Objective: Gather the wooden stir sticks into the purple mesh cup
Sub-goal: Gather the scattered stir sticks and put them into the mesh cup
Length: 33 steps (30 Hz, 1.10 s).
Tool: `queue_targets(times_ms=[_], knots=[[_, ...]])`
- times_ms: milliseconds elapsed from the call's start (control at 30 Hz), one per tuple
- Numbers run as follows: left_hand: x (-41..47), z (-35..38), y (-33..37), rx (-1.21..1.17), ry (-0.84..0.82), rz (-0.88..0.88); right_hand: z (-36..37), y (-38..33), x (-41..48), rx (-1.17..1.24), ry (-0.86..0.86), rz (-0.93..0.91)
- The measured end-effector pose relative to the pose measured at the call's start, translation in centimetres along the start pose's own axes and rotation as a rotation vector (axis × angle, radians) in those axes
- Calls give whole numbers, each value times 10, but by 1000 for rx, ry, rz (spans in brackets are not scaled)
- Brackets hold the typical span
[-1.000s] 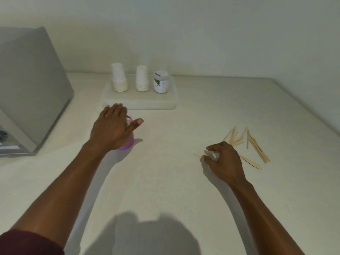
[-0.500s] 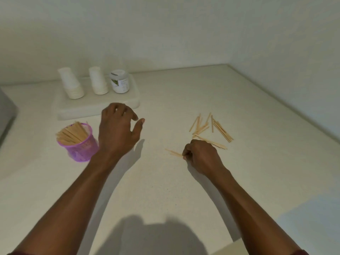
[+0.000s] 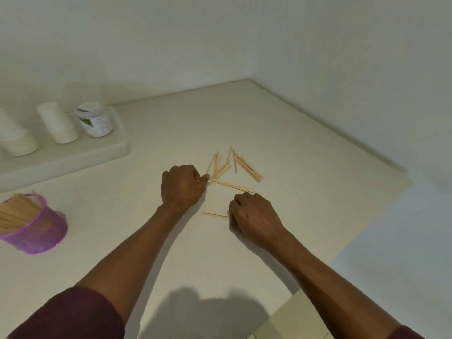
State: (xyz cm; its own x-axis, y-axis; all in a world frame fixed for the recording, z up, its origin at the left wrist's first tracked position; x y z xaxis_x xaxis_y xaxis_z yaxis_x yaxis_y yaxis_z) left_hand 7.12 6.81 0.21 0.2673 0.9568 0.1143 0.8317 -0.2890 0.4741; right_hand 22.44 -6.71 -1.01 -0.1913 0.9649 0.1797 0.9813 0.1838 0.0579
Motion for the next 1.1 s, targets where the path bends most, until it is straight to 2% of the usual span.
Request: queue_targets(times_ms=[133, 300, 533, 700, 867, 1000, 1100], knots=[[22, 20, 11, 60, -19, -15, 4, 17, -9, 18, 26, 34], [45, 35, 34, 303, -90, -47, 8, 35, -16, 43, 34, 69], [64, 27, 65, 366, -103, -59, 3, 46, -15, 238, 27, 80], [75, 30, 83, 512, -183, 29, 3, 48, 0, 136, -102, 46], [81, 37, 86, 672, -295, 152, -1, 42, 12, 78, -141, 1], [77, 40, 91, 801, -269, 267, 2, 38, 15, 74, -196, -4], [76, 34, 93, 760, -266, 269, -1, 42, 17, 101, -233, 10]])
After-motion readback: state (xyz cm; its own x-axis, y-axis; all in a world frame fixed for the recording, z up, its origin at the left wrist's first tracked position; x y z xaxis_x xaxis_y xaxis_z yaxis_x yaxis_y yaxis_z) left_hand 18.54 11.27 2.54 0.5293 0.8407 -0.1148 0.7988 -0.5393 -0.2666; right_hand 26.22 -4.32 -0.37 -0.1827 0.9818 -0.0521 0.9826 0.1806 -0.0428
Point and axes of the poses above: each hand's wrist, its own x-axis towards the middle knuckle, its own z-axis out of the palm, y = z × x, the point moved 3 cm from there along x, towards the middle knuckle, and after that the axes turned 5 degrees about -y, right-handed, at the moved point
